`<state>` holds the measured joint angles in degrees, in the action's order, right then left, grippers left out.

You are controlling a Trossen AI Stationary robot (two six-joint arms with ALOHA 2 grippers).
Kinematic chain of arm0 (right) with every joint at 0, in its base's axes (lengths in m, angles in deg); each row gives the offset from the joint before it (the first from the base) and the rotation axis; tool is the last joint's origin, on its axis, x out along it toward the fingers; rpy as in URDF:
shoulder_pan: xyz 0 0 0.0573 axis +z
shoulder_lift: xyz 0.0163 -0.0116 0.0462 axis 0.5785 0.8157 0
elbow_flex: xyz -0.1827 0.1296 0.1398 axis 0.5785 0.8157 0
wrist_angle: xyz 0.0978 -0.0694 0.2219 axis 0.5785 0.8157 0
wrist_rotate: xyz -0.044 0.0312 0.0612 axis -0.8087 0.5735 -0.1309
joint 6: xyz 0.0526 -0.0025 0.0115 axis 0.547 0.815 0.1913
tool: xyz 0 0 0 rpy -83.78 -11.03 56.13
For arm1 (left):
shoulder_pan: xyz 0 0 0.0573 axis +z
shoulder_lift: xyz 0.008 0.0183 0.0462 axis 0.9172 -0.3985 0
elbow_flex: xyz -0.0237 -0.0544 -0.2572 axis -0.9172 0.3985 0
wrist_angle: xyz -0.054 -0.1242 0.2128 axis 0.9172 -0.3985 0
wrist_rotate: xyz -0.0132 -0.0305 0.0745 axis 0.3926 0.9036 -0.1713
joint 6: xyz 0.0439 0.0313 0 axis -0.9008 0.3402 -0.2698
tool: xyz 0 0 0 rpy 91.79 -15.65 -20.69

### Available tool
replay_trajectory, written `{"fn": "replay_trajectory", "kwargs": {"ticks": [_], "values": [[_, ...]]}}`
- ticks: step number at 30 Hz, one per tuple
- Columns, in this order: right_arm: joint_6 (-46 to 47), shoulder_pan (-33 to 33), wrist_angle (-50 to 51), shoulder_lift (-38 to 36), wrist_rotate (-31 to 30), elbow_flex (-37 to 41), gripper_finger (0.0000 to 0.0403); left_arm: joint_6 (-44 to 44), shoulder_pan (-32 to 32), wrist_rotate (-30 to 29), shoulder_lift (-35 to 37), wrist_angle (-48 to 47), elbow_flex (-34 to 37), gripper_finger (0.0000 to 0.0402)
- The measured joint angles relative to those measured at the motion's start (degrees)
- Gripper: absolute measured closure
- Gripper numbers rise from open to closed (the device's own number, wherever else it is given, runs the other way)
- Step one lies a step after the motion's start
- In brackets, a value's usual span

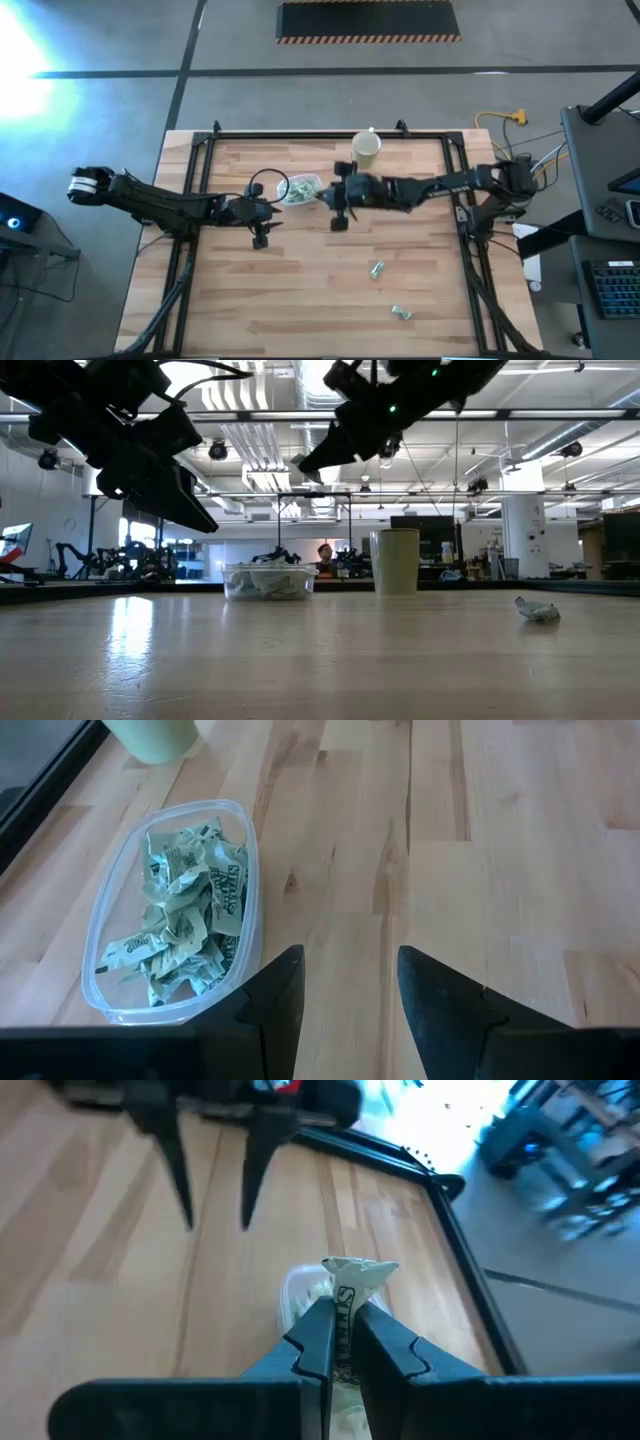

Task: Pick and place Stevia / Truvia into bins
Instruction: Put the stevia packet into the transparent container

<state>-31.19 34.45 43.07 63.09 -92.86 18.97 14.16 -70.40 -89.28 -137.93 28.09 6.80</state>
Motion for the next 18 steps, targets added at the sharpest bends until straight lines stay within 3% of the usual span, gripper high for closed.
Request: {"fn": "replay_trajectory", "kwargs": {"ticks": [6,18], "values": [[4.0,-7.7,-8.9,3.7,9.5,-0.1,0.0376,0.0,0.0,0.0,0.0,0.0,0.1,0.0256],[8.4,-12.2,-13.3,14.8,10.1,-3.5,0.0376,0.0,0.0,0.0,0.0,0.0,0.2,0.0256]]}}
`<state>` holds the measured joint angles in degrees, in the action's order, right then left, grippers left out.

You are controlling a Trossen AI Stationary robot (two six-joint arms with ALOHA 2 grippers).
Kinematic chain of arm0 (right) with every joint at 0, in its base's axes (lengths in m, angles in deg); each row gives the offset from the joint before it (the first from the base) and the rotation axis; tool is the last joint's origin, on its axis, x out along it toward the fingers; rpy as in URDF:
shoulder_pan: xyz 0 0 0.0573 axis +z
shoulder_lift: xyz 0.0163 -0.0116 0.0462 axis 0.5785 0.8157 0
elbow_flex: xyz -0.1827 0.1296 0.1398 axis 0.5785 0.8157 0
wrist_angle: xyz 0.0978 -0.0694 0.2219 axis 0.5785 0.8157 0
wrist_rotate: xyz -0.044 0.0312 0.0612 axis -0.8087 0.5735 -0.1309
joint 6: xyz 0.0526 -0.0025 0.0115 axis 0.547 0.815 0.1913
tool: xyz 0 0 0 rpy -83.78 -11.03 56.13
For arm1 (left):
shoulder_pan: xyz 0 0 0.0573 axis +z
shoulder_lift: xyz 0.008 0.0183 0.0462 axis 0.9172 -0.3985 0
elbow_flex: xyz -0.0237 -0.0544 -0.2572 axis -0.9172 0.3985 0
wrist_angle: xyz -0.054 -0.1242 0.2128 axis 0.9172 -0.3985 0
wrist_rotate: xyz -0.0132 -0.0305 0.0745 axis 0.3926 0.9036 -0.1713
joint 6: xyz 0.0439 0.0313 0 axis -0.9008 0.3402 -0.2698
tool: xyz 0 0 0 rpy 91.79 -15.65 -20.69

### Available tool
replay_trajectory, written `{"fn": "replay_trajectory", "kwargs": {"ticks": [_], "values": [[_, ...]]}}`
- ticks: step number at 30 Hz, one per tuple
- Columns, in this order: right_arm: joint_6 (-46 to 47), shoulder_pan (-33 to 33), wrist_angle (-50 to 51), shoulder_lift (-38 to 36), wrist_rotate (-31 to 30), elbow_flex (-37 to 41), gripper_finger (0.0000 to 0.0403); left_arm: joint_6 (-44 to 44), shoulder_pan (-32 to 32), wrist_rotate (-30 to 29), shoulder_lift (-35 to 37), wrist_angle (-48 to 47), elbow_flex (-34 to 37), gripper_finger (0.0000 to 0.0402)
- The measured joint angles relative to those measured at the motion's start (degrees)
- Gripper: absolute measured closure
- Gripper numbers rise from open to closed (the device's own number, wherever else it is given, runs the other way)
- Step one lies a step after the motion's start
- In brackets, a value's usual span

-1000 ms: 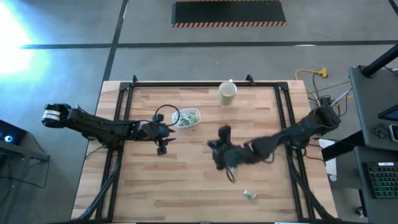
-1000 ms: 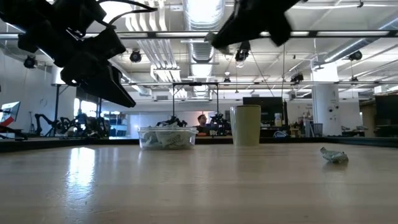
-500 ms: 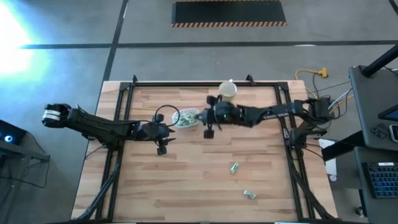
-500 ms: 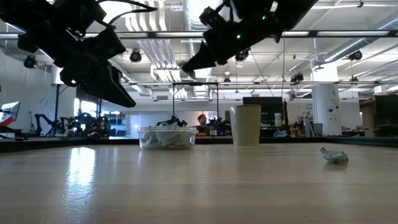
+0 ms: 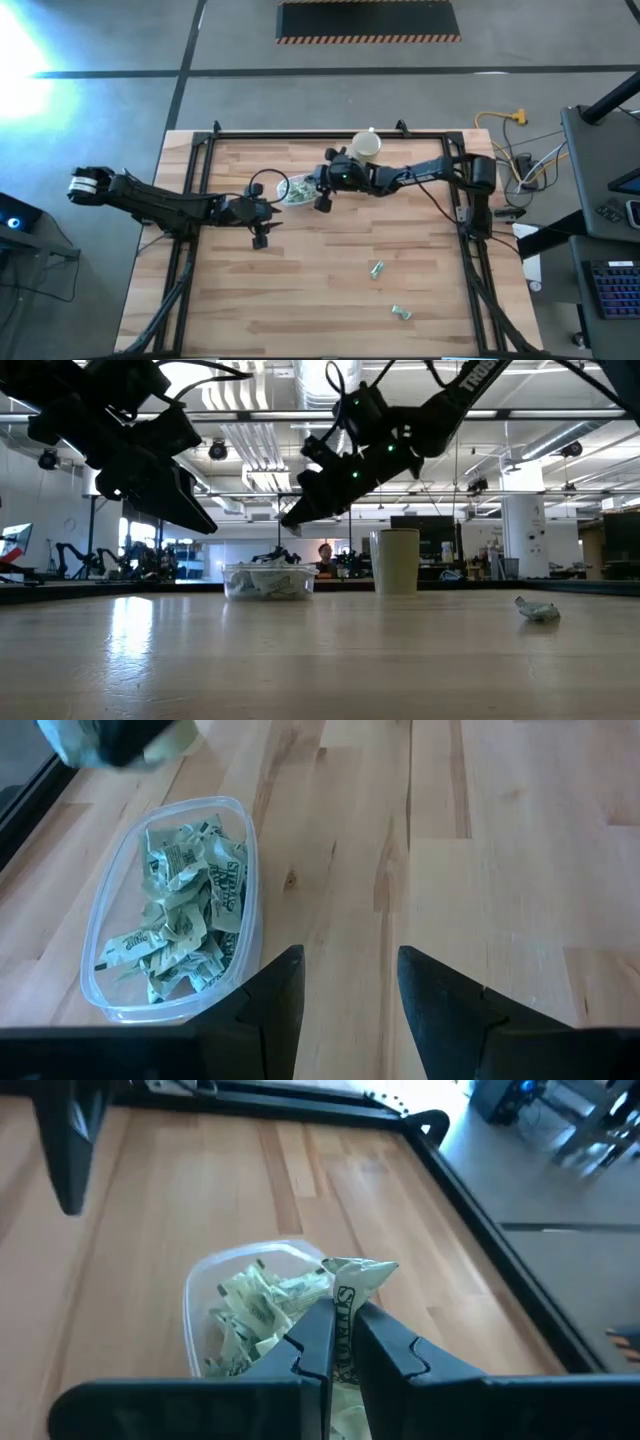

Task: Pick and place Stevia / Truvia into bins
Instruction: Put the stevia packet into the transparent container

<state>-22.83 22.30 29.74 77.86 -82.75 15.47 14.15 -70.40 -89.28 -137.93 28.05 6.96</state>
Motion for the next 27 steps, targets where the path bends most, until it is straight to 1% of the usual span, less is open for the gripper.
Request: {"fn": "replay_trajectory", "kwargs": {"ticks": [4,7,13,17,27], "values": [[0.0,-0.1,0.7,2.9,-0.2,-1.9,0.0376,0.0,0.0,0.0,0.0,0.0,0.0,0.0256],[0.7,-0.3,3.4,3.7,-0.6,-3.4,0.0376,0.0,0.0,0.0,0.0,0.0,0.0,0.0256],[7.9,-1.9,10.4,3.3,-0.6,-4.8,0.0376,0.0,0.0,0.0,0.0,0.0,0.0,0.0256],[12.4,-2.6,10.5,3.5,-0.6,-4.6,0.0376,0.1,0.0,0.0,0.0,0.0,0.0,0.0256],[12.2,-2.8,10.8,4.7,0.0,-4.1,0.0376,0.1,0.0,0.0,0.0,0.0,0.0,0.0256]]}}
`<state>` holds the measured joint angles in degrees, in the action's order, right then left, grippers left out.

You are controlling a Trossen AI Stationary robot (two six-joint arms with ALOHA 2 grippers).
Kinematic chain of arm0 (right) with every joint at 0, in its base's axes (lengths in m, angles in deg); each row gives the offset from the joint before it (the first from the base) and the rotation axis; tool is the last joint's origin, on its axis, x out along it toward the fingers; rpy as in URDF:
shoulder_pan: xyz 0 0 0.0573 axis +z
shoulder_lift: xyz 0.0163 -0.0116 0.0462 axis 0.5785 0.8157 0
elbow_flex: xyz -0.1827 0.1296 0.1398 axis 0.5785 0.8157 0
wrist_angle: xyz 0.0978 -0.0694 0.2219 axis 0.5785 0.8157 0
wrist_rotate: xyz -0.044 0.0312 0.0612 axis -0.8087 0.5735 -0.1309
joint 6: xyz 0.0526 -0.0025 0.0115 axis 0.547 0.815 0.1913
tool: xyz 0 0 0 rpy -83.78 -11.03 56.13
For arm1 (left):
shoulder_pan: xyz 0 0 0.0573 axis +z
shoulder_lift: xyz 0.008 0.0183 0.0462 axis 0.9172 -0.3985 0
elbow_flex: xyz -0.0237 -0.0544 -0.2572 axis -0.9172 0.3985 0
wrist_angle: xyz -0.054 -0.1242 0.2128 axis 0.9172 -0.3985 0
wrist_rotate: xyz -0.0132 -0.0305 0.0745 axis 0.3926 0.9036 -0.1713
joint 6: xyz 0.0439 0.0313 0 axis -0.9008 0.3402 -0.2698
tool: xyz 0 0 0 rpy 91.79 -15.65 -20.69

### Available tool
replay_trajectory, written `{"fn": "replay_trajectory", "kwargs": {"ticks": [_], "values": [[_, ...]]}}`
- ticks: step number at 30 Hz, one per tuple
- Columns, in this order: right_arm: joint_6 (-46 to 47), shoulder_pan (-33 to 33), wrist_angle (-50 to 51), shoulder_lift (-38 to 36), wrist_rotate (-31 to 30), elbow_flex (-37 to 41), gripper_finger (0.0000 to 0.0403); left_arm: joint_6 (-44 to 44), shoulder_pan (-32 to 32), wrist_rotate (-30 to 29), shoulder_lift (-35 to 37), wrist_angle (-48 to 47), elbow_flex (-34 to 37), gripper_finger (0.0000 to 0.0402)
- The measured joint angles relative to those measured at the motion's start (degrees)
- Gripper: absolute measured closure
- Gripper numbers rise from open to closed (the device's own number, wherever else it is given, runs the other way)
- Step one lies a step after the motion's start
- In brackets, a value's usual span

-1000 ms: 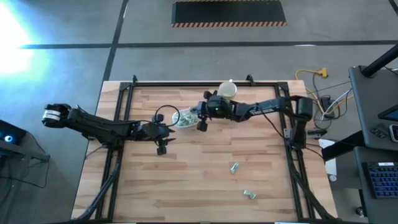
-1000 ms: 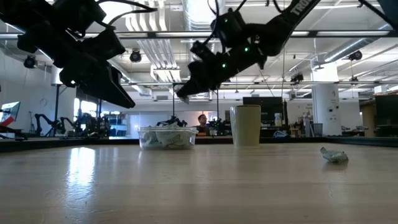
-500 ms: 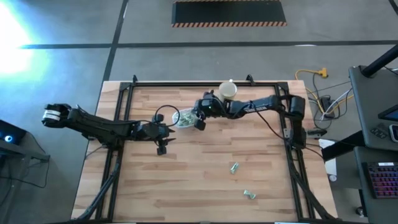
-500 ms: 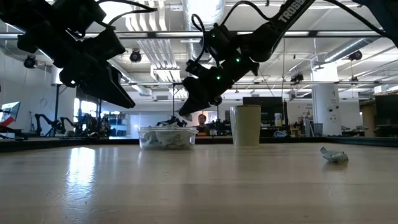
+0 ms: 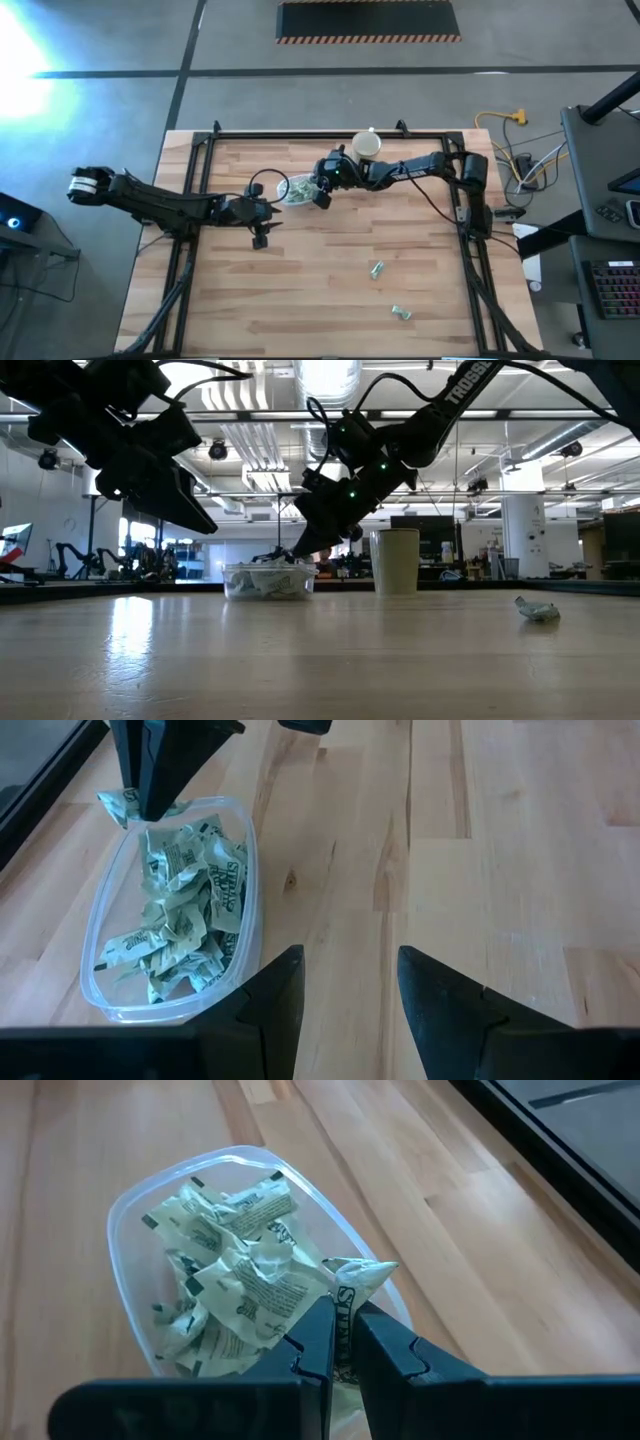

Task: Pick and place Stevia / Truvia into bins
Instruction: Put the stevia packet into the transparent container

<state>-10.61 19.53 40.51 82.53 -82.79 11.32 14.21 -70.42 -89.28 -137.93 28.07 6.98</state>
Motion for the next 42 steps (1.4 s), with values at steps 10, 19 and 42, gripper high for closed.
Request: {"fn": "replay_trajectory", "kwargs": {"ticks": [10,19,42], "values": [[4.6,0.0,0.0,0.0,2.9,0.0,0.0376,0.0,0.0,0.0,0.0,0.0,0.0,0.0256],[3.4,0.0,-0.1,0.0,2.9,0.0,0.0375,0.0,0.0,0.0,0.0,0.0,0.0,0.0256],[0.7,0.7,-1.9,0.0,6.9,-0.7,0.0246,0.2,0.0,0.0,0.0,0.0,0.0,0.0256]]}}
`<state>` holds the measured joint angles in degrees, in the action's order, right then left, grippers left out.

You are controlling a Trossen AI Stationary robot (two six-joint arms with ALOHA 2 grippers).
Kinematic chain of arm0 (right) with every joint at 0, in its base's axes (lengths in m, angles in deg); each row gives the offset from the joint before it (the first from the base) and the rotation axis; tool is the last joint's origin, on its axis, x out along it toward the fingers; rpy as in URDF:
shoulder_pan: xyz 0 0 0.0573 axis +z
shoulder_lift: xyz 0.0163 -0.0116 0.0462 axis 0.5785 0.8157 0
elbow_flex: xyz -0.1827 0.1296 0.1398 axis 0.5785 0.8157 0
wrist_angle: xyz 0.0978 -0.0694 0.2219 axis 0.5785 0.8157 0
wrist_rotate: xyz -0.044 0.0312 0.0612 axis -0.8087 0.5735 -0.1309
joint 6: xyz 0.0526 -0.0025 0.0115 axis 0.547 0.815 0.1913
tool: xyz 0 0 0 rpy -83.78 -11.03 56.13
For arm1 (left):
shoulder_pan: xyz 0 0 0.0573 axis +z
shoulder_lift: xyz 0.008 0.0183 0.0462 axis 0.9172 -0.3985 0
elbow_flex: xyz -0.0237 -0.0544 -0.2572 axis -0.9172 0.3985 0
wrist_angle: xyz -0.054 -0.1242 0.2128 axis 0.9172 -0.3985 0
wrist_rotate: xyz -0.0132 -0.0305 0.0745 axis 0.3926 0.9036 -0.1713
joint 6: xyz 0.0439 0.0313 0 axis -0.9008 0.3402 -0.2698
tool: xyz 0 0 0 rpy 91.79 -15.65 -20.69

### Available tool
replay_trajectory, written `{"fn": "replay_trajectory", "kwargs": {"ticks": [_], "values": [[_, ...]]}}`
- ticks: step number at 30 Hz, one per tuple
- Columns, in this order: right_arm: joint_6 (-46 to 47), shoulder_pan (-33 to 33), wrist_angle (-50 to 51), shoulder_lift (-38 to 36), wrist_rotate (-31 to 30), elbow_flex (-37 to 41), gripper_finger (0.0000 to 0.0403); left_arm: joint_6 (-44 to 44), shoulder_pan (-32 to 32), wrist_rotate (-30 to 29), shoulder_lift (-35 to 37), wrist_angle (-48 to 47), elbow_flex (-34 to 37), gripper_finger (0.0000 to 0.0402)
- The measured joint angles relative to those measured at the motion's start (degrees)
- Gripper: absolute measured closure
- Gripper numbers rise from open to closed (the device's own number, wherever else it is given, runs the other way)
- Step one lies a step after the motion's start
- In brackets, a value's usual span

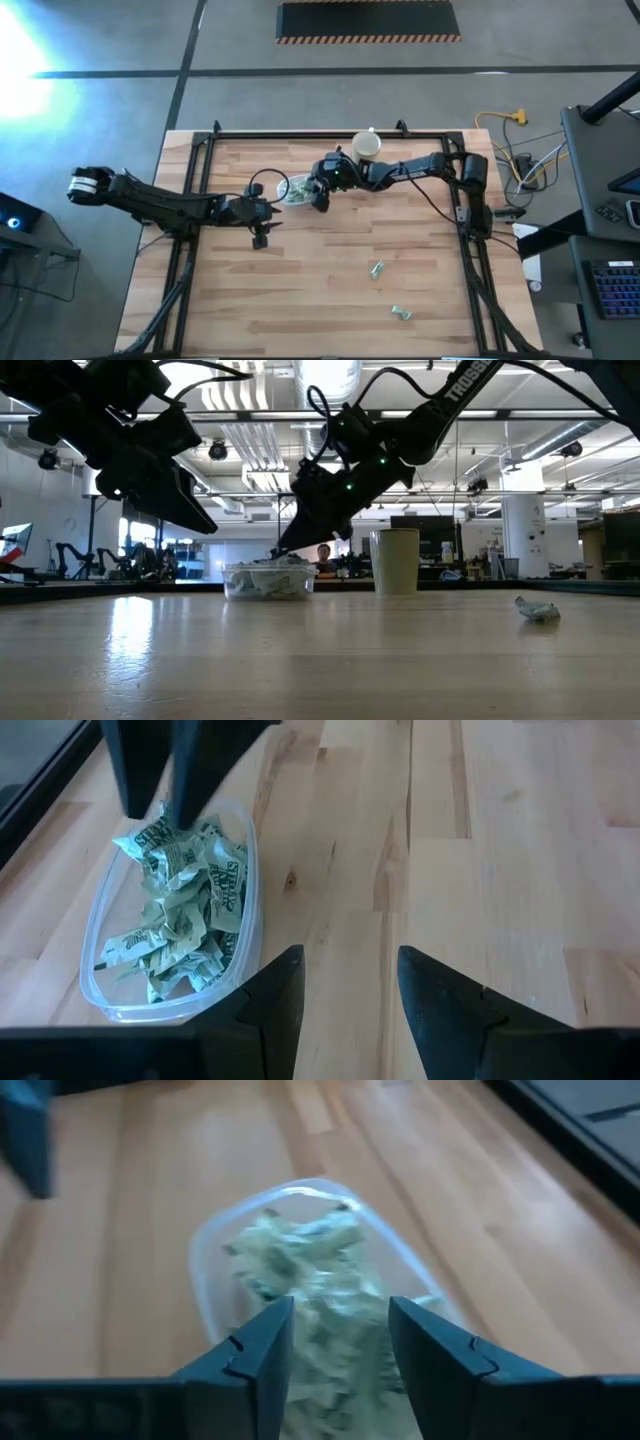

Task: Pick and place Stevia / Truvia into bins
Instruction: Put the stevia packet into the transparent container

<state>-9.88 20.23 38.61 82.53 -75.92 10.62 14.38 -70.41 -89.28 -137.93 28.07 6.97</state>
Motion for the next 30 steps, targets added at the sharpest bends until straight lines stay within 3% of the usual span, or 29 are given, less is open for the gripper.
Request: {"fn": "replay_trajectory", "kwargs": {"ticks": [9,30], "values": [[1.8,-0.4,2.8,0.0,-6.0,0.0,0.0284,0.1,0.0,0.0,0.0,0.0,0.0,0.0256],[1.3,-0.5,6.2,0.0,-6.4,0.1,0.0348,0.1,0.0,0.0,0.0,0.0,0.0,0.0256]]}}
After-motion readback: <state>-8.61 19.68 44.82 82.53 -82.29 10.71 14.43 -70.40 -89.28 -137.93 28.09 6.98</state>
